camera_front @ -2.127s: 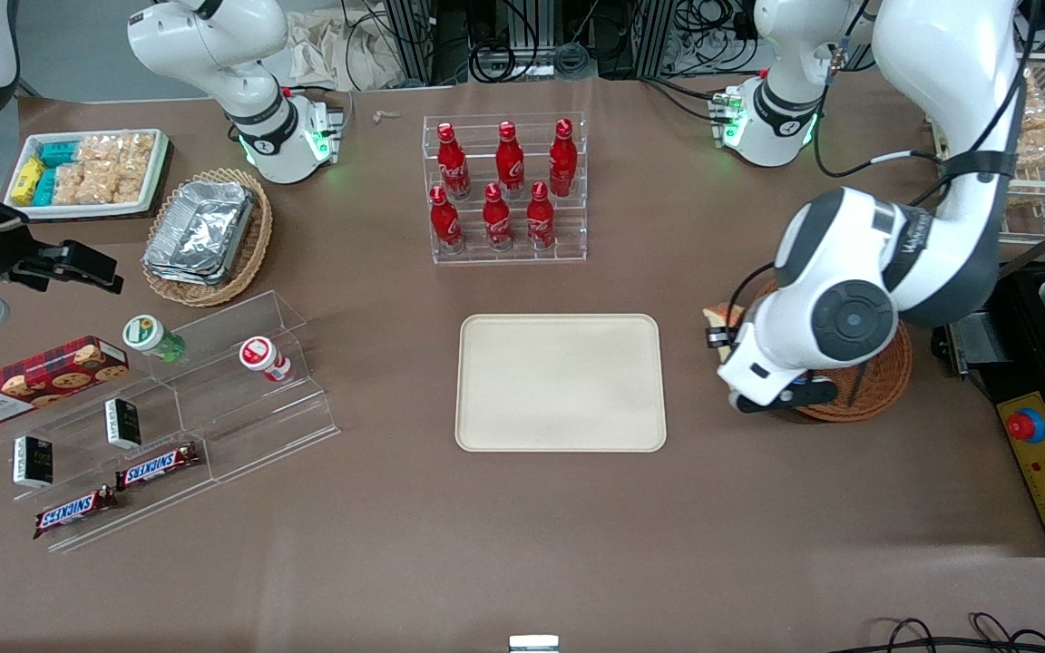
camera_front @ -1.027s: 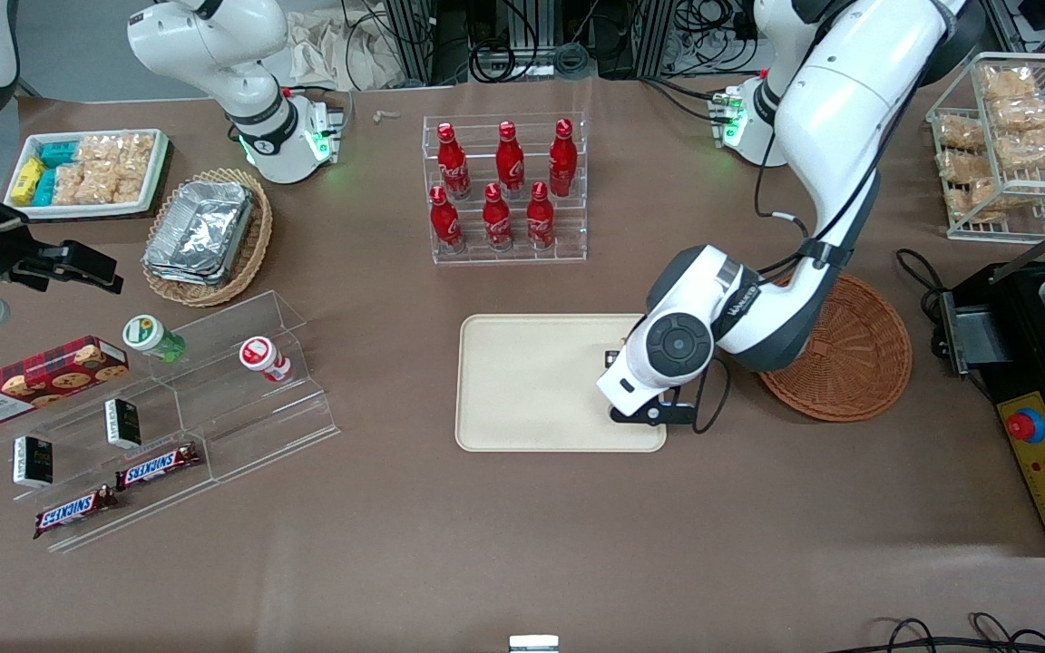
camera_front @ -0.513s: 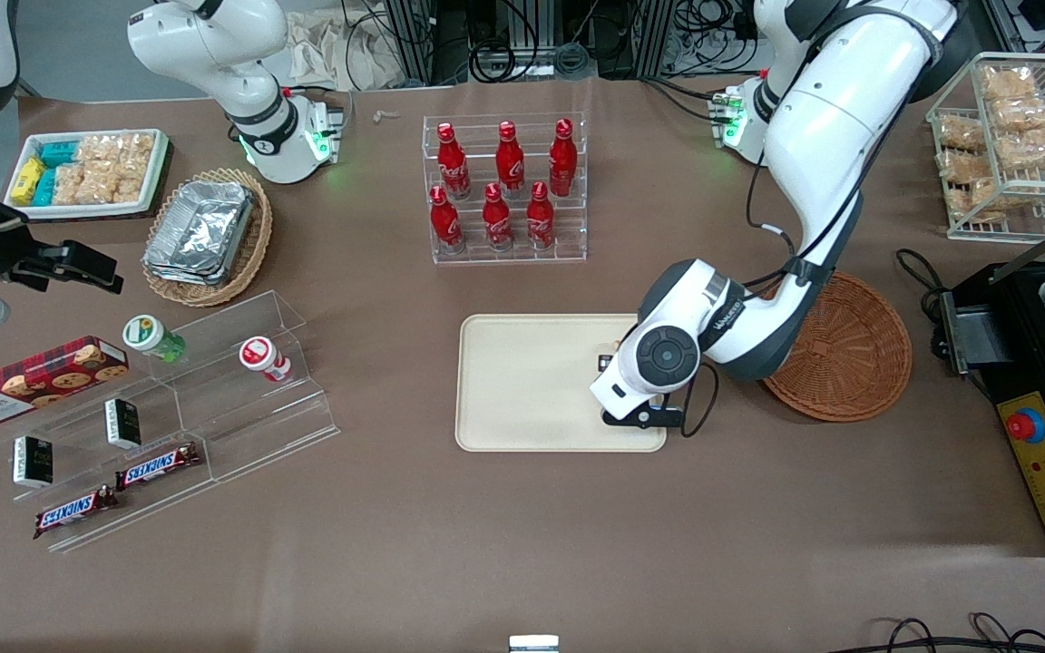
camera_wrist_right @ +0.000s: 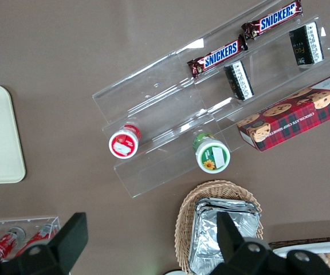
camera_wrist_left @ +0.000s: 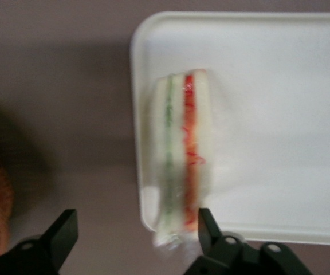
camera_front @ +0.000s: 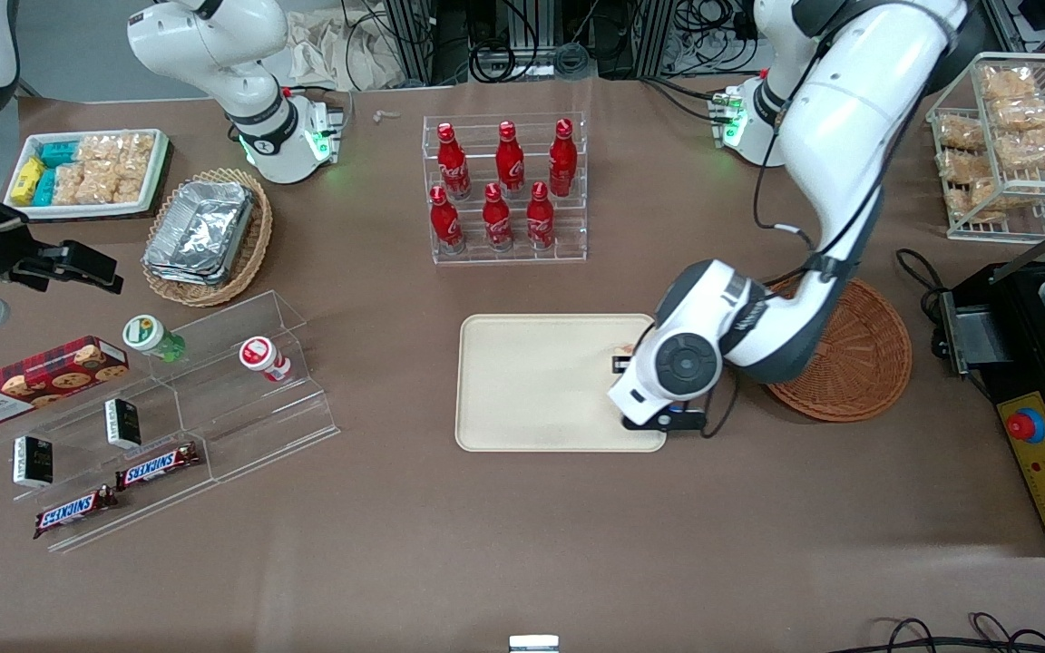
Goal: Place sandwich from basket to tray
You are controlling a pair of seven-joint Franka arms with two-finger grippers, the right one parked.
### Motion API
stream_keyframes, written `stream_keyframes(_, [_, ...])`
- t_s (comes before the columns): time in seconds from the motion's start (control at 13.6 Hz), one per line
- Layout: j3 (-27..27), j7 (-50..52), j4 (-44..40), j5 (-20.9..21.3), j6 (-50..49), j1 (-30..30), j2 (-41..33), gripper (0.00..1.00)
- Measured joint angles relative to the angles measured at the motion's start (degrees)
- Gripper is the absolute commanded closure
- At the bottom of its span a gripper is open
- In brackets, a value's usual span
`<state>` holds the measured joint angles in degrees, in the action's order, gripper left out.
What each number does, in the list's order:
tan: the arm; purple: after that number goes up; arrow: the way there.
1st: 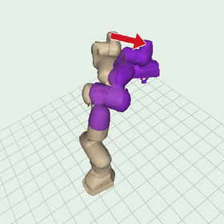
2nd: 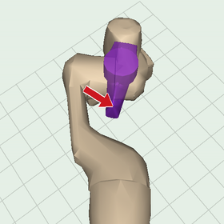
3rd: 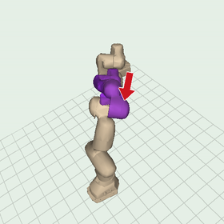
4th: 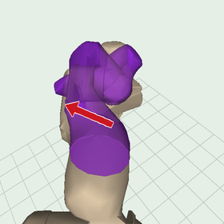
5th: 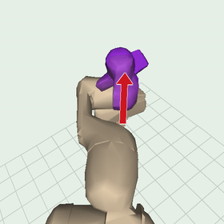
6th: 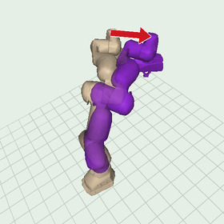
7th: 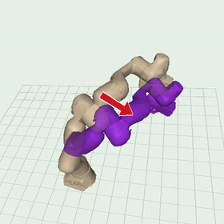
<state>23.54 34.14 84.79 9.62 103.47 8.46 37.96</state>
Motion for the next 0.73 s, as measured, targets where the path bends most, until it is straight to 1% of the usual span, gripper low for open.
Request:
stream_keyframes(0.29, [-0.12, -0.10, -0.68, -0.01, -3.65, -7.27, -9.77, 0.00])
stream_keyframes(0.44, [-0.33, -0.14, -0.81, 0.01, -5.06, -11.84, -13.23, 0.00])
stream_keyframes(0.59, [-0.43, -2.18, -0.84, 0.04, -5.93, -16.22, -14.04, 0.00])
stream_keyframes(0.73, [-0.94, -8.77, -0.90, 0.49, -6.02, -17.78, -14.11, 0.00])
